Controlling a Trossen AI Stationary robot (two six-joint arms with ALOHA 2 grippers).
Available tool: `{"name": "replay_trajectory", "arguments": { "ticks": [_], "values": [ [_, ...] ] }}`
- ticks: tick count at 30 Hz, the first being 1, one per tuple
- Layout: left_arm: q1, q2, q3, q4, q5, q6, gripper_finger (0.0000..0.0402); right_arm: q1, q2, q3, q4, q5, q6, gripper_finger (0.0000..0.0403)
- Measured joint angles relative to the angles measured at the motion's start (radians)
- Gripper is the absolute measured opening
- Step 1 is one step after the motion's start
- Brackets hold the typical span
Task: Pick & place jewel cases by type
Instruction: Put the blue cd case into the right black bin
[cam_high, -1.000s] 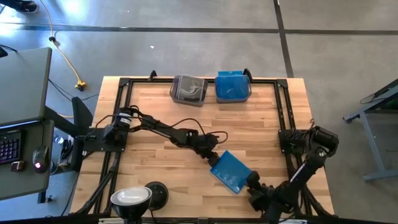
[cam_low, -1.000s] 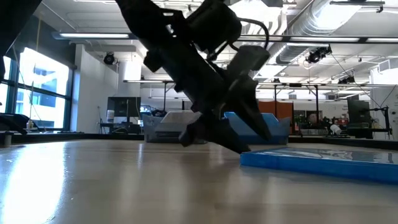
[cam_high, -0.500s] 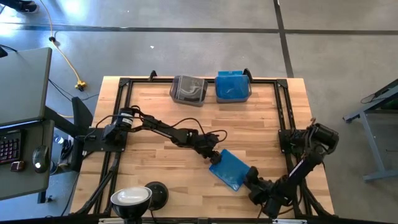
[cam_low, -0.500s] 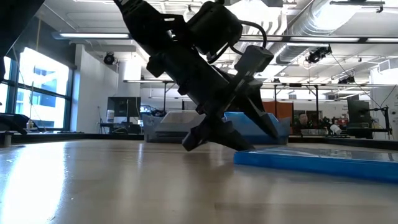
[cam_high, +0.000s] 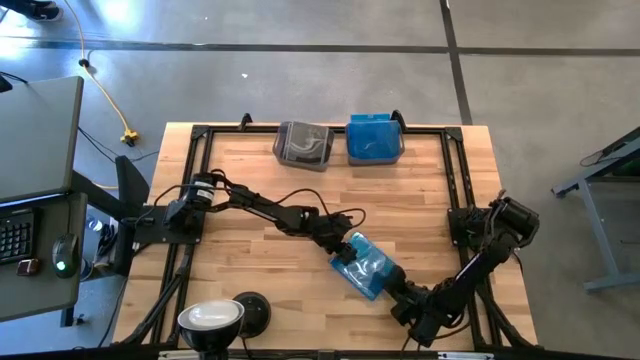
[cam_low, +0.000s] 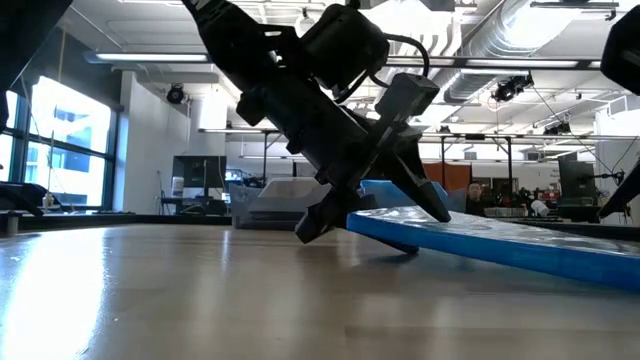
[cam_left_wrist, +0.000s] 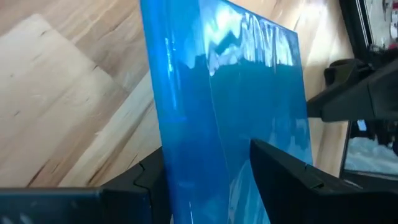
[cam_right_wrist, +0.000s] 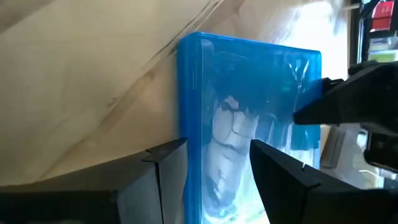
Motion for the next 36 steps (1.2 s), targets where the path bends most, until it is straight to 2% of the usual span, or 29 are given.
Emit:
{"name": "replay_trajectory", "arguments": {
  "ticks": [5, 15, 22, 36],
  "values": [
    [0.000, 0.006, -0.001, 0.052, 0.025, 0.059, 0.0186, 0.018, 0.000, 0.000, -0.081, -0.008, 0.100, 0.0167],
    [-0.003, 0.006, 0.000, 0.269, 0.134, 0.084, 0.0185, 0.060, 0.001, -0.003, -0.149, 0.010, 0.155, 0.0167],
    [-0.002, 0.005, 0.000, 0.223, 0.126, 0.070, 0.0180, 0.083, 0.002, -0.003, -0.188, 0.076, 0.235, 0.0167],
    [-0.001, -0.001, 0.002, 0.189, 0.132, 0.044, 0.0036, 0.088, 0.002, -0.002, -0.197, 0.112, 0.216, 0.0167]
  ]
}}
